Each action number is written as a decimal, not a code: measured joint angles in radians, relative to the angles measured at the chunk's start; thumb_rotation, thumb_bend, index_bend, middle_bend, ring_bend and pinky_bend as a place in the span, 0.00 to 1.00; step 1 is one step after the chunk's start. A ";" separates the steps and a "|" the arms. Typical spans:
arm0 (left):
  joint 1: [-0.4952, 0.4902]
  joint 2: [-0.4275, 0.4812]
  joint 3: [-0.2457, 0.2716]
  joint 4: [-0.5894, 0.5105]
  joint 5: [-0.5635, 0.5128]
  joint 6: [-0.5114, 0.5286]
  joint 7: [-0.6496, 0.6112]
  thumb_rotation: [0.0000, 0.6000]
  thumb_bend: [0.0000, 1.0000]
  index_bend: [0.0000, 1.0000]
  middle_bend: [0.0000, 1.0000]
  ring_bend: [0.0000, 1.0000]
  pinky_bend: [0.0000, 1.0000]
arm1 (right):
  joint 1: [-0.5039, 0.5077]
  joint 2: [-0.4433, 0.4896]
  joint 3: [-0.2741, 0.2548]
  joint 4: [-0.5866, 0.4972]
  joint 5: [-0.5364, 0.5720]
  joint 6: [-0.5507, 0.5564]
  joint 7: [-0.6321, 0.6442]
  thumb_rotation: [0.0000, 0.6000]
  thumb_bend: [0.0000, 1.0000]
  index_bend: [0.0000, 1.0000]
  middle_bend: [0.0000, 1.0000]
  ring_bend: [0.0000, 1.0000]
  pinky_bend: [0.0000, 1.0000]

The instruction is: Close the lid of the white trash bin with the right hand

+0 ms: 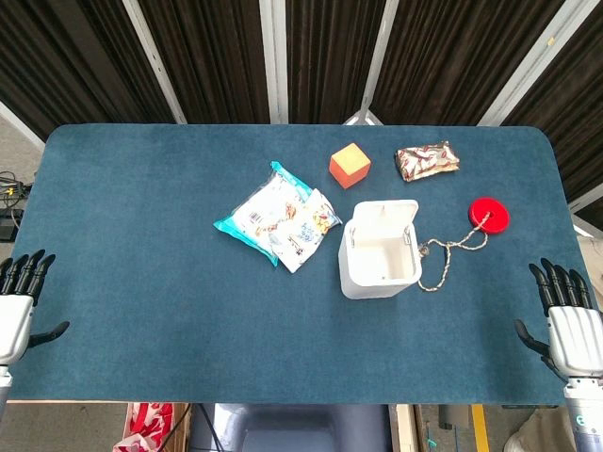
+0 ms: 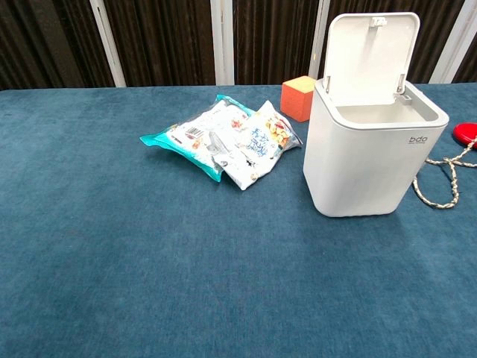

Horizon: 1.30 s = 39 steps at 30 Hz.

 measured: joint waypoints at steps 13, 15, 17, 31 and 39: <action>0.003 0.002 0.001 -0.002 0.003 0.005 -0.004 1.00 0.00 0.00 0.00 0.00 0.00 | 0.002 0.006 0.002 -0.016 -0.001 -0.002 0.010 1.00 0.33 0.00 0.00 0.00 0.00; 0.003 0.003 0.001 -0.003 0.001 0.004 -0.006 1.00 0.00 0.00 0.00 0.00 0.00 | 0.005 0.009 0.006 -0.026 -0.002 -0.003 0.012 1.00 0.32 0.00 0.00 0.01 0.07; 0.003 0.004 0.001 -0.004 -0.002 0.001 -0.009 1.00 0.00 0.00 0.00 0.00 0.00 | 0.010 0.016 0.010 -0.039 -0.001 -0.007 0.019 1.00 0.33 0.00 0.00 0.08 0.24; 0.001 0.014 0.007 -0.013 0.004 -0.010 -0.022 1.00 0.00 0.00 0.00 0.00 0.00 | 0.150 0.237 0.151 -0.339 0.171 -0.226 0.092 1.00 0.55 0.00 0.63 0.72 0.71; 0.002 0.022 0.007 -0.021 -0.007 -0.018 -0.033 1.00 0.00 0.00 0.00 0.00 0.00 | 0.294 0.327 0.242 -0.465 0.341 -0.388 0.054 1.00 0.71 0.00 0.71 0.79 0.74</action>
